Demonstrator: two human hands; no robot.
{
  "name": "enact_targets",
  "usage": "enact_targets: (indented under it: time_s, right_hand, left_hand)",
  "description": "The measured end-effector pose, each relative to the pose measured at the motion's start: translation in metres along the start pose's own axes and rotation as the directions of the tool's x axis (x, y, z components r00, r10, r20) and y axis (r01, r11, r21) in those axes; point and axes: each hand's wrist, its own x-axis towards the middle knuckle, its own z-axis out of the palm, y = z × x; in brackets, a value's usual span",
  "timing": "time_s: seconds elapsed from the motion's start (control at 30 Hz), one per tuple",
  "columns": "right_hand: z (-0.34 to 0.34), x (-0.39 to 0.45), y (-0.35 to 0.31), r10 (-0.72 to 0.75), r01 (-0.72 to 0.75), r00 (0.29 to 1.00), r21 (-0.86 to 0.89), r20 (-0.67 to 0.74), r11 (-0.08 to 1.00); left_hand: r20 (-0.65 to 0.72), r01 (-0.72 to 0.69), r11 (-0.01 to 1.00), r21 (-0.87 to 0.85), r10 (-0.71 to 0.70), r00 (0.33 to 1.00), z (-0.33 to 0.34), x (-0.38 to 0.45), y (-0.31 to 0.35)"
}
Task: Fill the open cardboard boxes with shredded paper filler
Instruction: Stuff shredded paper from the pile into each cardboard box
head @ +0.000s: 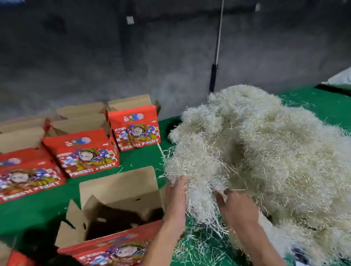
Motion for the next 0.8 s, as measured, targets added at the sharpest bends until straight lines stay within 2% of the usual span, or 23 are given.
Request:
enact_targets:
  time_s: [0.03, 0.1, 0.17, 0.2, 0.27, 0.3, 0.33, 0.4, 0.47, 0.53, 0.6, 0.63, 0.7, 0.77, 0.8]
  right_hand:
    - [-0.006, 0.004, -0.008, -0.036, 0.035, 0.999, 0.024, 0.004, 0.999]
    - [-0.018, 0.006, -0.032, -0.109, 0.113, 0.994, 0.303, -0.031, 0.946]
    - [-0.028, 0.006, -0.066, -0.091, 0.097, 0.995, 0.653, -0.043, 0.751]
    - [-0.031, 0.005, -0.086, -0.065, 0.040, 0.998, 0.769, 0.002, 0.637]
    - [-0.033, -0.004, -0.121, -0.078, -0.093, 0.988, 0.919, 0.133, 0.383]
    - [-0.031, -0.009, -0.135, -0.124, -0.115, 0.980, 0.947, 0.159, 0.300]
    - [-0.029, -0.017, -0.149, -0.193, -0.083, 0.971, 0.956, 0.141, 0.282]
    - [-0.017, -0.032, -0.173, -0.298, 0.021, 0.950, 0.932, 0.094, 0.361]
    - [-0.002, -0.043, -0.191, -0.343, 0.145, 0.939, 0.890, 0.014, 0.433]
    - [0.008, -0.050, -0.204, -0.386, 0.257, 0.918, 0.877, -0.090, 0.405]
    - [0.011, -0.051, -0.213, -0.374, 0.253, 0.920, 0.908, -0.118, 0.334]
    - [0.014, -0.050, -0.218, -0.329, 0.246, 0.936, 0.899, -0.123, 0.363]
    - [0.019, -0.047, -0.233, -0.290, 0.264, 0.947, 0.852, -0.140, 0.453]
    - [0.021, -0.045, -0.245, -0.356, 0.181, 0.934, 0.862, 0.000, 0.474]
    - [0.022, -0.040, -0.246, -0.361, 0.109, 0.928, 0.867, 0.086, 0.486]
  left_hand:
    - [-0.018, -0.029, 1.000, 0.005, 0.029, 0.999, -0.008, -0.001, 0.010]
    - [-0.084, -0.035, 0.999, 0.019, 0.037, 0.996, -0.024, -0.003, 0.027]
    - [-0.125, -0.038, 0.999, 0.013, 0.039, 0.991, -0.041, -0.004, 0.043]
    - [-0.133, -0.028, 1.000, -0.001, 0.027, 0.991, -0.049, -0.004, 0.048]
    - [-0.136, 0.037, 0.998, -0.059, -0.044, 0.990, -0.067, -0.005, 0.052]
    - [-0.138, 0.071, 0.995, -0.069, -0.080, 0.987, -0.076, -0.006, 0.054]
    - [-0.127, 0.084, 0.994, -0.073, -0.092, 0.988, -0.083, -0.009, 0.057]
    - [-0.138, 0.018, 0.997, -0.071, -0.028, 0.990, -0.097, -0.012, 0.062]
    - [-0.242, -0.053, 0.996, 0.067, 0.067, 0.968, -0.109, -0.011, 0.065]
    - [-0.381, -0.084, 0.985, 0.153, 0.137, 0.914, -0.123, -0.012, 0.062]
    - [-0.457, -0.188, 0.972, 0.140, 0.232, 0.859, -0.138, -0.018, 0.060]
    - [-0.478, -0.218, 0.968, 0.127, 0.252, 0.842, -0.143, -0.020, 0.061]
    - [-0.474, -0.209, 0.952, 0.223, 0.293, 0.830, -0.147, -0.021, 0.063]
    - [-0.431, -0.206, 0.936, 0.286, 0.318, 0.844, -0.153, -0.014, 0.068]
    - [-0.411, -0.241, 0.941, 0.238, 0.322, 0.853, -0.158, -0.009, 0.074]
